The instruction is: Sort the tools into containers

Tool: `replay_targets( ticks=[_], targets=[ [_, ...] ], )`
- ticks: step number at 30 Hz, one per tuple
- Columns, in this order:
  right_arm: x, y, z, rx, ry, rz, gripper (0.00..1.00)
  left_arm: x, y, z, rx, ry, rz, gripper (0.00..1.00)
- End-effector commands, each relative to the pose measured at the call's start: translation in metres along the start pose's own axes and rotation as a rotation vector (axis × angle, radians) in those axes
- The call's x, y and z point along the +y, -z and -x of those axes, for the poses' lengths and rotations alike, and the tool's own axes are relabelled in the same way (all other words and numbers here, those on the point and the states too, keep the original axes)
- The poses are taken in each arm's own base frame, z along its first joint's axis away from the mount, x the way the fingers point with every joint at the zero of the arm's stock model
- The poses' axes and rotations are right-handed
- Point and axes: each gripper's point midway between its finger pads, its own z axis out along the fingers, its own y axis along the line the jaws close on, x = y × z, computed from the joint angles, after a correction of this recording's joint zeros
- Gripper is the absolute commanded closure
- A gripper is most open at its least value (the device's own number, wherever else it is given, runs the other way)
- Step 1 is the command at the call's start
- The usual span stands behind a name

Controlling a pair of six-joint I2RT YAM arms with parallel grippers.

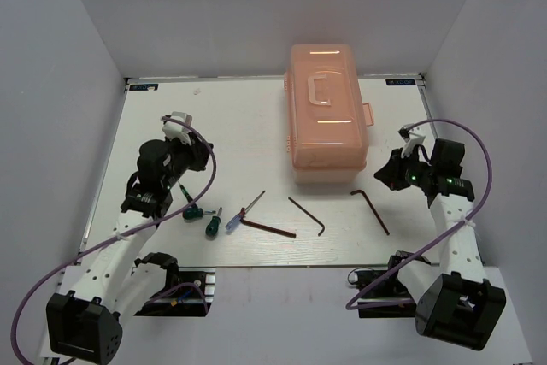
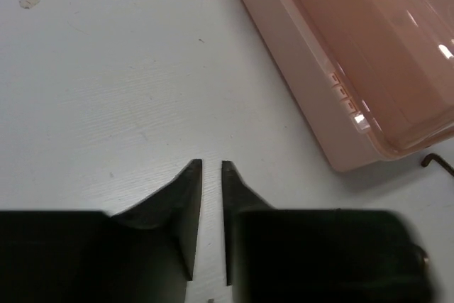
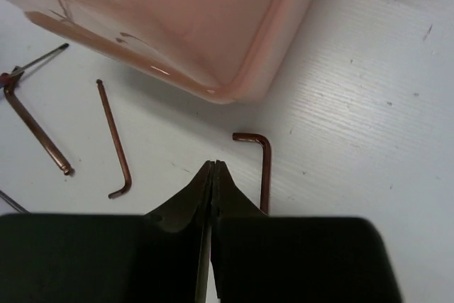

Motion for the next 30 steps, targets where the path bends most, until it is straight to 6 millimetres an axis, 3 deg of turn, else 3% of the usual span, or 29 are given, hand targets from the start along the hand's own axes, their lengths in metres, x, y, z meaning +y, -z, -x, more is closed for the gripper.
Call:
replay_targets(
  ticks=[1,2,3,4,6,7,8,9,10,11,12,13,14,15,16,17,18,19,20,21,22,25,26,30],
  targets=[
    [0.024,0.021,0.053,-0.124,0.135,0.071,1.0,-0.005,-0.002,0.004,-0.007,-0.012,-0.03,0.79],
    [0.033,0.028,0.073,-0.16,0.174,0.086,1.0,-0.008,-0.002,0.008,-0.013,-0.014,-0.045,0.93],
    [0.033,0.028,0.08,-0.155,0.171,0.091,1.0,-0.008,-0.004,0.004,0.0,-0.011,-0.052,1.0],
    [0.043,0.04,0.11,-0.199,0.219,0.091,1.0,-0.01,-0.003,0.004,0.002,-0.011,-0.063,1.0],
    [0.048,0.029,0.122,-0.174,0.208,0.122,0.97,-0.016,-0.005,0.002,0.01,-0.011,-0.097,1.0],
    [0.059,0.037,0.15,-0.215,0.248,0.126,0.92,-0.018,-0.007,-0.002,0.026,-0.008,-0.116,1.0],
    [0.06,0.034,0.156,-0.206,0.231,0.134,0.85,-0.02,-0.006,-0.003,0.028,-0.008,-0.125,0.93],
    [0.056,0.014,0.155,-0.154,0.2,0.144,0.61,-0.021,-0.009,-0.002,0.032,-0.007,-0.133,0.59],
    [0.061,0.016,0.175,-0.176,0.191,0.142,0.53,-0.024,-0.01,-0.006,0.048,-0.004,-0.152,0.42],
    [0.076,0.005,0.188,-0.16,0.207,0.185,0.4,-0.025,-0.01,-0.006,0.049,-0.013,-0.163,0.31],
    [0.078,0.005,0.207,-0.181,0.223,0.164,0.12,-0.027,-0.011,-0.007,0.05,-0.013,-0.175,0.24],
    [0.072,-0.013,0.21,-0.15,0.2,0.158,0.1,-0.03,-0.012,-0.01,0.065,-0.01,-0.199,0.16],
    [0.089,-0.022,0.233,-0.153,0.207,0.186,0.1,-0.033,-0.012,-0.008,0.057,-0.013,-0.213,0.15],
    [0.088,-0.03,0.239,-0.144,0.205,0.172,0.1,-0.034,-0.013,-0.012,0.071,-0.009,-0.223,0.15],
    [0.077,-0.064,0.231,-0.076,0.146,0.17,0.1,-0.037,-0.012,-0.013,0.074,-0.009,-0.243,0.15],
    [0.09,-0.062,0.257,-0.123,0.159,0.171,0.15,-0.038,-0.014,-0.014,0.079,-0.008,-0.253,0.15],
    [0.098,-0.071,0.263,-0.128,0.127,0.183,0.42,-0.037,-0.016,-0.017,0.088,-0.015,-0.251,0.15],
    [0.089,-0.101,0.255,-0.08,0.087,0.168,0.58,-0.039,-0.015,-0.018,0.09,-0.014,-0.263,0.17],
    [0.09,-0.103,0.27,-0.111,0.077,0.144,0.63,-0.039,-0.015,-0.018,0.09,-0.014,-0.263,0.2],
    [0.102,-0.109,0.278,-0.134,0.074,0.155,0.63,-0.04,-0.017,-0.018,0.092,-0.014,-0.275,0.24],
    [0.09,-0.119,0.279,-0.136,0.067,0.089,0.61,-0.04,-0.017,-0.018,0.091,-0.023,-0.276,0.28],
    [0.094,-0.138,0.282,-0.151,0.027,0.093,0.54,-0.043,-0.017,-0.019,0.084,-0.027,-0.296,0.3],
    [0.093,-0.149,0.276,-0.131,0.007,0.093,0.52,-0.044,-0.016,-0.019,0.085,-0.026,-0.305,0.26],
    [0.086,-0.163,0.272,-0.117,-0.031,-0.001,0.45,-0.045,-0.017,-0.022,0.097,-0.022,-0.312,0.15]
  ],
)
